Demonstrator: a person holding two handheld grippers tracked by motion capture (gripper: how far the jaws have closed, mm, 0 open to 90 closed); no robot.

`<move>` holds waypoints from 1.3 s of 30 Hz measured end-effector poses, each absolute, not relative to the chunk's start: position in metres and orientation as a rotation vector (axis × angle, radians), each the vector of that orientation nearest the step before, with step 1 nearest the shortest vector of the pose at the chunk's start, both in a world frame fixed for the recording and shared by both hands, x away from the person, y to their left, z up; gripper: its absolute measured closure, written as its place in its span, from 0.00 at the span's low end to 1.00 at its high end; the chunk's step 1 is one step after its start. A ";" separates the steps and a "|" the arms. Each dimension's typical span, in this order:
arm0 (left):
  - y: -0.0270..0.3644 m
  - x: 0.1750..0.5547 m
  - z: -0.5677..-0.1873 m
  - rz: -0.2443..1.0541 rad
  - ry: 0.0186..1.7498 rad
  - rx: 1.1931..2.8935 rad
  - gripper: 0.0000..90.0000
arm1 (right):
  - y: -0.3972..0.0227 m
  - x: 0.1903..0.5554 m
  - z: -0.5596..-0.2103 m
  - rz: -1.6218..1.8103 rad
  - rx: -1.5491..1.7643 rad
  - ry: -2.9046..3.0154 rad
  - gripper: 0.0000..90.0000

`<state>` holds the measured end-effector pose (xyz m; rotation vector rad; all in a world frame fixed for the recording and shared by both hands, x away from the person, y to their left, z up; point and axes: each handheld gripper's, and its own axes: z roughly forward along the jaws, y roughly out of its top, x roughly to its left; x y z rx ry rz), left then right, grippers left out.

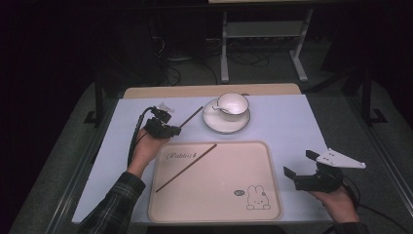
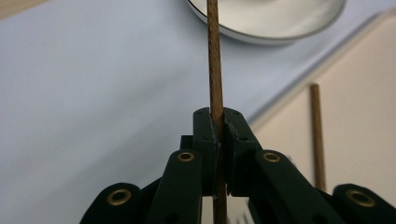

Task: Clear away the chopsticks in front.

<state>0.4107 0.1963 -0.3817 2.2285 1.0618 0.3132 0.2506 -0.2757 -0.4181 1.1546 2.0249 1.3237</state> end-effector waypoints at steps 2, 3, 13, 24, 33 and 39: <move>0.200 0.399 -0.383 0.302 1.056 2.216 0.93 | -0.276 0.250 -0.418 1.324 1.155 2.024 0.00; 0.202 0.385 -0.385 0.292 1.047 2.217 0.93 | -0.276 0.250 -0.418 1.324 1.156 2.024 0.00; 0.195 0.331 -0.404 0.228 0.997 2.221 0.93 | -0.274 0.250 -0.418 1.316 1.151 2.028 0.00; 0.171 0.310 -0.428 0.155 0.935 2.287 0.93 | -0.275 0.250 -0.418 1.309 1.155 2.026 0.00; 0.166 0.311 -0.435 0.187 0.927 2.319 0.93 | -0.275 0.250 -0.418 1.308 1.154 2.030 0.00; 0.166 0.310 -0.435 0.183 0.932 2.316 0.92 | -0.275 0.250 -0.418 1.309 1.152 2.031 0.00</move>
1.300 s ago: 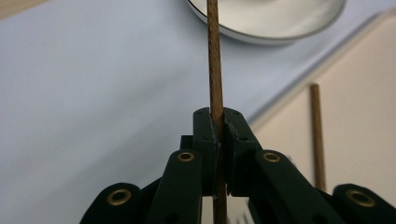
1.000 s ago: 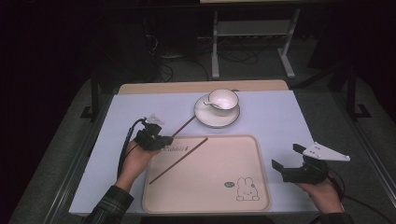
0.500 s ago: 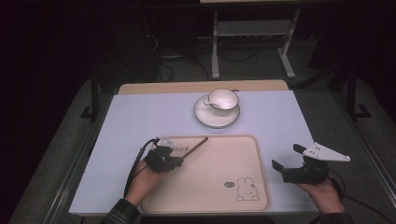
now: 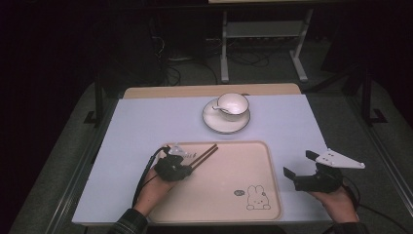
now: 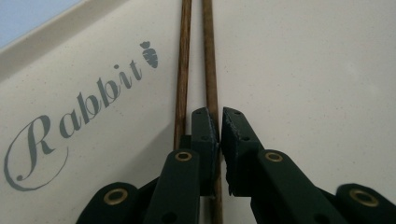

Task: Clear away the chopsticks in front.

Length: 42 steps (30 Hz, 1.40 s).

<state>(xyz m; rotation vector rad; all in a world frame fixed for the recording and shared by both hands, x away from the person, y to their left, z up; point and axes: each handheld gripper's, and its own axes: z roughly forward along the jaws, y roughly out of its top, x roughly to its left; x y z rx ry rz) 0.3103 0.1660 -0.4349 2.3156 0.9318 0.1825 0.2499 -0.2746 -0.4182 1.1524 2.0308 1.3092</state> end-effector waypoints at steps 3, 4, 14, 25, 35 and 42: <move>0.166 0.310 -0.435 0.177 0.936 2.310 0.92 | -0.275 0.250 -0.418 1.309 1.152 2.030 0.00; 0.166 0.311 -0.433 0.172 0.933 2.310 0.86 | -0.274 0.250 -0.418 1.309 1.150 2.031 0.00; 0.135 0.342 -0.419 0.102 0.797 2.288 0.99 | -0.274 0.251 -0.419 1.307 1.151 2.034 0.00; 0.091 0.385 -0.433 0.094 0.764 2.292 0.99 | -0.275 0.250 -0.419 1.309 1.149 2.033 0.00; 0.109 0.397 -0.439 0.116 0.822 2.311 0.99 | -0.278 0.248 -0.419 1.307 1.159 2.025 0.00; 0.142 0.390 -0.438 0.098 0.893 2.282 0.99 | -0.278 0.248 -0.419 1.305 1.159 2.028 0.00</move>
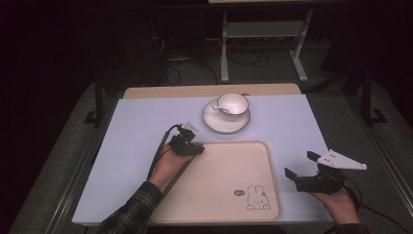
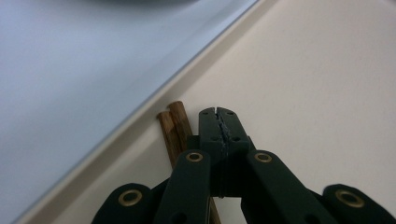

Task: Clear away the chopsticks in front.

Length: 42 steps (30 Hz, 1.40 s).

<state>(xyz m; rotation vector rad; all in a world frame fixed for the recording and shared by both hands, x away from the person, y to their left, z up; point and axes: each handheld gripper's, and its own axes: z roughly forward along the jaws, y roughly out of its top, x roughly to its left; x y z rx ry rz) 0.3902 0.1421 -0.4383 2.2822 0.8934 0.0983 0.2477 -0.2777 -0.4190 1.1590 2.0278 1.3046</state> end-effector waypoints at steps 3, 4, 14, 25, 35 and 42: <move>0.149 0.388 -0.438 0.098 0.897 2.288 0.99 | -0.277 0.248 -0.419 1.303 1.157 2.030 0.00; 0.156 0.384 -0.438 0.098 0.910 2.282 0.99 | -0.277 0.248 -0.419 1.303 1.156 2.031 0.00; 0.188 0.373 -0.437 0.100 0.972 2.256 0.99 | -0.277 0.247 -0.419 1.302 1.157 2.030 0.00; 0.215 0.366 -0.436 0.108 1.024 2.238 0.99 | -0.277 0.248 -0.419 1.300 1.157 2.030 0.00; 0.228 0.365 -0.436 0.126 1.056 2.228 0.99 | -0.277 0.248 -0.419 1.298 1.155 2.031 0.00; 0.225 0.362 -0.433 0.144 1.046 2.212 0.95 | -0.277 0.247 -0.419 1.298 1.154 2.032 0.00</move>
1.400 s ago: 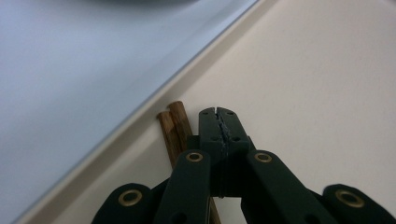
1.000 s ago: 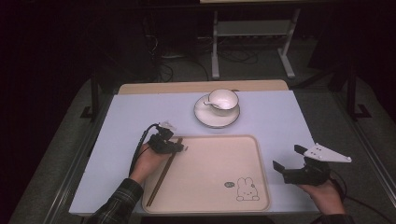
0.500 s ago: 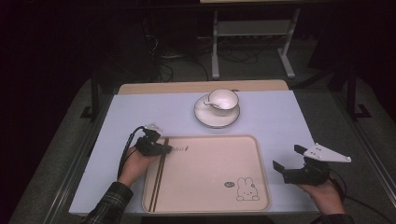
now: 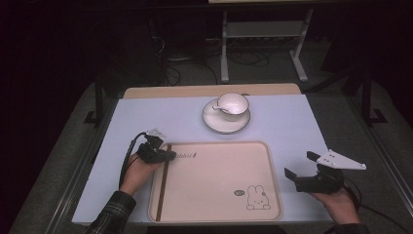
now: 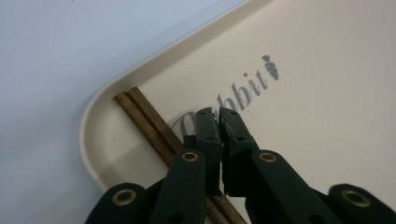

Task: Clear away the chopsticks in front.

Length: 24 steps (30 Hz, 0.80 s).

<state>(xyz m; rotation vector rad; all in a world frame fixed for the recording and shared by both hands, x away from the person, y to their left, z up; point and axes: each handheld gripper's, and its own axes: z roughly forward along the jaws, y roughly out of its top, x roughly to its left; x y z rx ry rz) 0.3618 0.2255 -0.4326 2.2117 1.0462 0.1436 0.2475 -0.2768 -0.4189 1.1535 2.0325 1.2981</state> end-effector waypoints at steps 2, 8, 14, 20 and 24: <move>0.225 0.358 -0.429 0.153 1.031 2.199 0.93 | -0.277 0.247 -0.419 1.299 1.155 2.032 0.00; 0.227 0.346 -0.416 0.210 0.961 2.161 0.75 | -0.277 0.247 -0.419 1.299 1.154 2.032 0.00; 0.241 0.330 -0.411 0.262 0.937 2.110 0.48 | -0.277 0.247 -0.419 1.298 1.152 2.037 0.00; 0.261 0.315 -0.408 0.320 0.927 2.050 0.32 | -0.276 0.247 -0.419 1.302 1.147 2.039 0.00; 0.274 0.305 -0.408 0.349 0.927 2.019 0.25 | -0.276 0.247 -0.419 1.304 1.145 2.037 0.00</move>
